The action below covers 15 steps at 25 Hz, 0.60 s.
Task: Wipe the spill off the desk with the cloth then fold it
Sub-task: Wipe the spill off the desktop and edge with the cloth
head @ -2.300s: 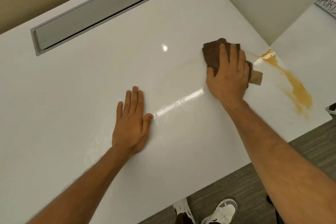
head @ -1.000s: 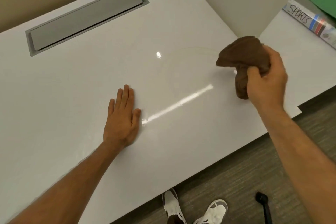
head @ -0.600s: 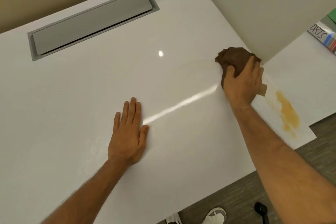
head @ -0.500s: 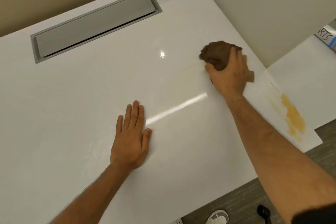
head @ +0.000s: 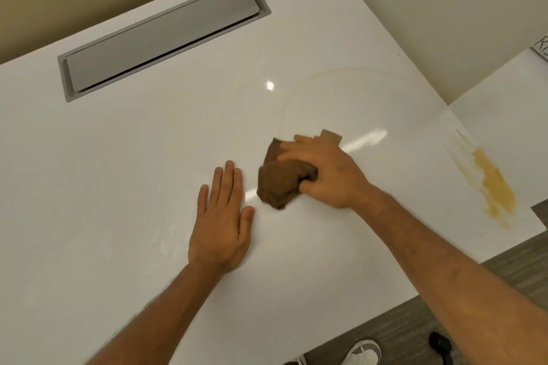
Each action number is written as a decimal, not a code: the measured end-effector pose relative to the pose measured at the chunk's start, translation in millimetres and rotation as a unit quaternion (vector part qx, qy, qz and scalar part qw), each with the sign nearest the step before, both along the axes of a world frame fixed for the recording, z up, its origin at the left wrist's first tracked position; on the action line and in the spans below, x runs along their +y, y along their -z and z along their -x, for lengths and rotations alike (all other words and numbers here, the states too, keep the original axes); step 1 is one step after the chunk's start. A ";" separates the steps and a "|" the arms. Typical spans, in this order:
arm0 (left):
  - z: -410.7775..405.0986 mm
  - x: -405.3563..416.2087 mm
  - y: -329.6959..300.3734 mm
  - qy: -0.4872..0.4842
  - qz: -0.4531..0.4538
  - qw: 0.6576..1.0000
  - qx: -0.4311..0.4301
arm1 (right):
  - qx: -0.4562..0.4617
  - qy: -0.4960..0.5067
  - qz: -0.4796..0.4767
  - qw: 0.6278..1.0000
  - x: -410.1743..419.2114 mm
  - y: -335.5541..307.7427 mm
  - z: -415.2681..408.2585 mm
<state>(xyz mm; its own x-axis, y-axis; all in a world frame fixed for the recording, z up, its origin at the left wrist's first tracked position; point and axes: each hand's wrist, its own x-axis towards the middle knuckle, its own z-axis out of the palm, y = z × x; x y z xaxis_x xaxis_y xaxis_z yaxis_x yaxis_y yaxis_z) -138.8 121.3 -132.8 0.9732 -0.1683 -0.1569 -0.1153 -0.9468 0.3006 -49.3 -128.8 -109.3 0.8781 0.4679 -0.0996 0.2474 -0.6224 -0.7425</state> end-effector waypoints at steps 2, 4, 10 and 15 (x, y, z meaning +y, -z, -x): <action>0.1 0.9 0.5 0.002 -0.001 1.000 0.005 | 0.008 -0.027 -0.009 1.000 -4.5 0.5 31.3; 0.6 1.2 0.9 0.003 -0.005 1.000 0.005 | 0.007 -0.037 -0.016 0.999 -9.2 2.8 64.1; 0.8 1.6 3.5 0.006 -0.006 1.000 0.002 | 0.002 -0.017 -0.031 0.999 -14.9 12.8 151.5; 1.0 0.8 3.1 0.003 -0.012 1.000 -0.005 | 0.039 -0.033 -0.043 0.998 -12.6 8.8 213.0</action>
